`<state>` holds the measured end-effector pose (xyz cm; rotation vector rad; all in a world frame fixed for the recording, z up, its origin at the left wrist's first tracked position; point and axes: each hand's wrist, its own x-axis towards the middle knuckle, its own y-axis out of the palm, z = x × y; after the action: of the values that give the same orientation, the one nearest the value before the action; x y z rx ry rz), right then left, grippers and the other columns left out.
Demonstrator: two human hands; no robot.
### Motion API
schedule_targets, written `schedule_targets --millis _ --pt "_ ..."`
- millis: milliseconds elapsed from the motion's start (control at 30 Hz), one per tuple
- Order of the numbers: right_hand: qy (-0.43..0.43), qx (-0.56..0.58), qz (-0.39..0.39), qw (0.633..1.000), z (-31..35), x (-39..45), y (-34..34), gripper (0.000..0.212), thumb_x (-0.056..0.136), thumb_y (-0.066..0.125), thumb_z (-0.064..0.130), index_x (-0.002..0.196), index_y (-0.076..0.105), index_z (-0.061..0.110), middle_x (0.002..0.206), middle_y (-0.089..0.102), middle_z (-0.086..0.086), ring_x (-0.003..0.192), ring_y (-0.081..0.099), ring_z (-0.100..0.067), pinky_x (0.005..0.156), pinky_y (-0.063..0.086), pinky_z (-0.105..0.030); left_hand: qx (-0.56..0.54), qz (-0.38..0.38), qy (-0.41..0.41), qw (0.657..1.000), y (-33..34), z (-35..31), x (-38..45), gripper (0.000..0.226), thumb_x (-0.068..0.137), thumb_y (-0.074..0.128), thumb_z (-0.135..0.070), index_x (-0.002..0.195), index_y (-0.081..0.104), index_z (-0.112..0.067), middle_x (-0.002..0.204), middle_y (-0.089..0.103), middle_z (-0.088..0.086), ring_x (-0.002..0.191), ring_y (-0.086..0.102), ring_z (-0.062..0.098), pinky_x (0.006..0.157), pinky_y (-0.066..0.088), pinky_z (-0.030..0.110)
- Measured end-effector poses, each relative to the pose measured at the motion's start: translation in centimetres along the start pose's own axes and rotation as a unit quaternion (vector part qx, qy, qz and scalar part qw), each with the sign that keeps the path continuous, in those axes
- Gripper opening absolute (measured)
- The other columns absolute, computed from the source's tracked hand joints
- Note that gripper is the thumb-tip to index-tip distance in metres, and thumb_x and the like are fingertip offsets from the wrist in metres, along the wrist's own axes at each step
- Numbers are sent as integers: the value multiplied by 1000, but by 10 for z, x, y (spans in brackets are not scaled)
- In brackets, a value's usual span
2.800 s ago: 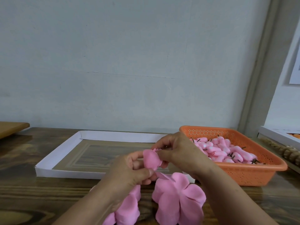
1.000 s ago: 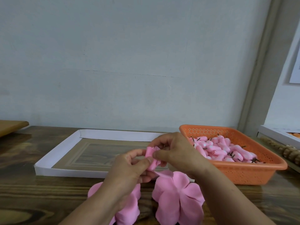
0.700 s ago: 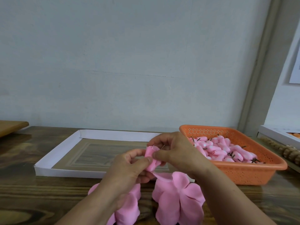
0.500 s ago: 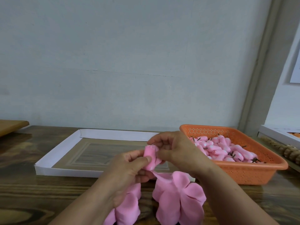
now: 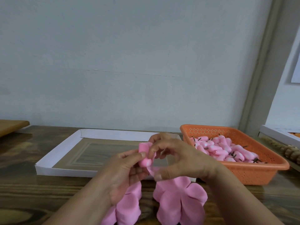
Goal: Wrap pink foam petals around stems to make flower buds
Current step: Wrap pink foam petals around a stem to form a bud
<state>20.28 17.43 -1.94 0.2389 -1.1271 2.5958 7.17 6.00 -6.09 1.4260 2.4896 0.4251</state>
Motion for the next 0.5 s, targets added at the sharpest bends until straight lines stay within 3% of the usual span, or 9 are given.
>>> schedule_targets --millis 167,367,500 --pt "40 -70 39 996 -1 -2 -3 55 63 81 18 108 53 33 115 50 10 105 50 -9 96 42 -32 -46 -19 -34 998 -2 1 4 15 87 60 -6 96 70 -1 84 72 15 62 64 15 53 56 22" --pt "54 -87 64 993 -4 -3 -6 62 66 81 15 111 49 42 110 48 27 107 48 0 89 43 -18 -83 -18 -56 995 -1 0 4 15 86 59 -4 97 69 1 80 72 15 57 66 14 52 57 22" --pt "47 -100 80 991 -6 -4 -10 64 64 79 19 113 47 44 112 49 28 107 48 0 92 41 -20 -107 -10 -65 992 1 -2 2 18 85 60 -2 98 68 5 80 72 18 54 67 15 44 53 22"
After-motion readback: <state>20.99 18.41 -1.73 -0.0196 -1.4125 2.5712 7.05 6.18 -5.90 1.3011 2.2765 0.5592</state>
